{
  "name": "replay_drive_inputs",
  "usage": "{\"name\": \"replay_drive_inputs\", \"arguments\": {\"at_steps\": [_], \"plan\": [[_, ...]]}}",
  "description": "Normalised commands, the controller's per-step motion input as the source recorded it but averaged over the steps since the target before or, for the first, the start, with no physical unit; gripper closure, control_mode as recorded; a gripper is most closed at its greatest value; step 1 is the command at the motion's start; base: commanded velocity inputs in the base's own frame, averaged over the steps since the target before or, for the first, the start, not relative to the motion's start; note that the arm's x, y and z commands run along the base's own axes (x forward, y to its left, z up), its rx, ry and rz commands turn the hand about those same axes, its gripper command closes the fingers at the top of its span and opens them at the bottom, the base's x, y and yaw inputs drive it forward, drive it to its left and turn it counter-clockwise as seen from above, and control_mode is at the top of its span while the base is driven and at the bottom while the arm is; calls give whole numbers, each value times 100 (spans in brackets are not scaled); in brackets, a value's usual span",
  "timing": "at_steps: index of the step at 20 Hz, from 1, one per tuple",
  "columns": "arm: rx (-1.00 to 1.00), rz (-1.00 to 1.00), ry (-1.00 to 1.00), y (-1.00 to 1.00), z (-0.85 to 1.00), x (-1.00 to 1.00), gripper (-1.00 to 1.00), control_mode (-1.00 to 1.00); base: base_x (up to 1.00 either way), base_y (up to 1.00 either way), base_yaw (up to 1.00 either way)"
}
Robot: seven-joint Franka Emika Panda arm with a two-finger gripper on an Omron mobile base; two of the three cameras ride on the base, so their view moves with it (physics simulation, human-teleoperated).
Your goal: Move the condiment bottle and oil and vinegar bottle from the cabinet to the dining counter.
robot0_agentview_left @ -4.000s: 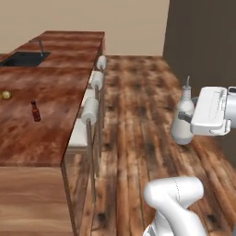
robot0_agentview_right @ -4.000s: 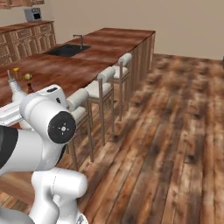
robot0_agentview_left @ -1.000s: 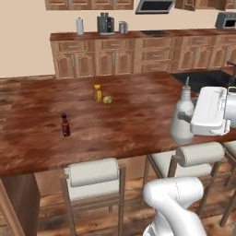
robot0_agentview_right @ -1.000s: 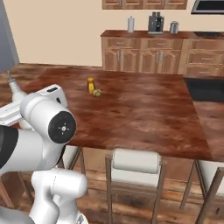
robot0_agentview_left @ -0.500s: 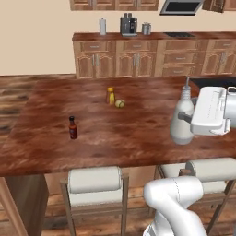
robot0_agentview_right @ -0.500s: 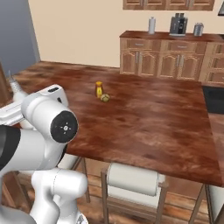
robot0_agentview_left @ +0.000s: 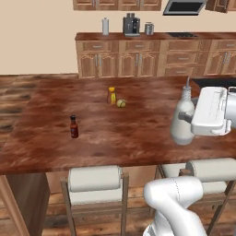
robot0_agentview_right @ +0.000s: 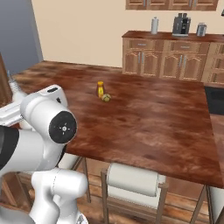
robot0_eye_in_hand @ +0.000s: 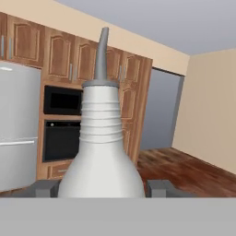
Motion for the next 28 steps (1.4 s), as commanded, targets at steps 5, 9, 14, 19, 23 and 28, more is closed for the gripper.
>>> {"name": "replay_drive_inputs", "arguments": {"at_steps": [5, 9, 14, 19, 23, 28], "plan": [[1, 3, 2, -1, -9, 25, 100, -100, 29, 0, 2], [4, 10, 4, -7, -32, 72, 100, -100, 0, 0, 0], [5, 11, 2, -3, -41, 84, 100, -100, 0, 0, 0], [9, 11, 0, 0, -39, 88, 100, -100, 0, 0, 0], [7, 11, 0, 0, -34, 88, 100, -100, 0, 0, 0], [4, 11, 0, 0, -35, 67, 100, -100, 0, 0, 0]]}}
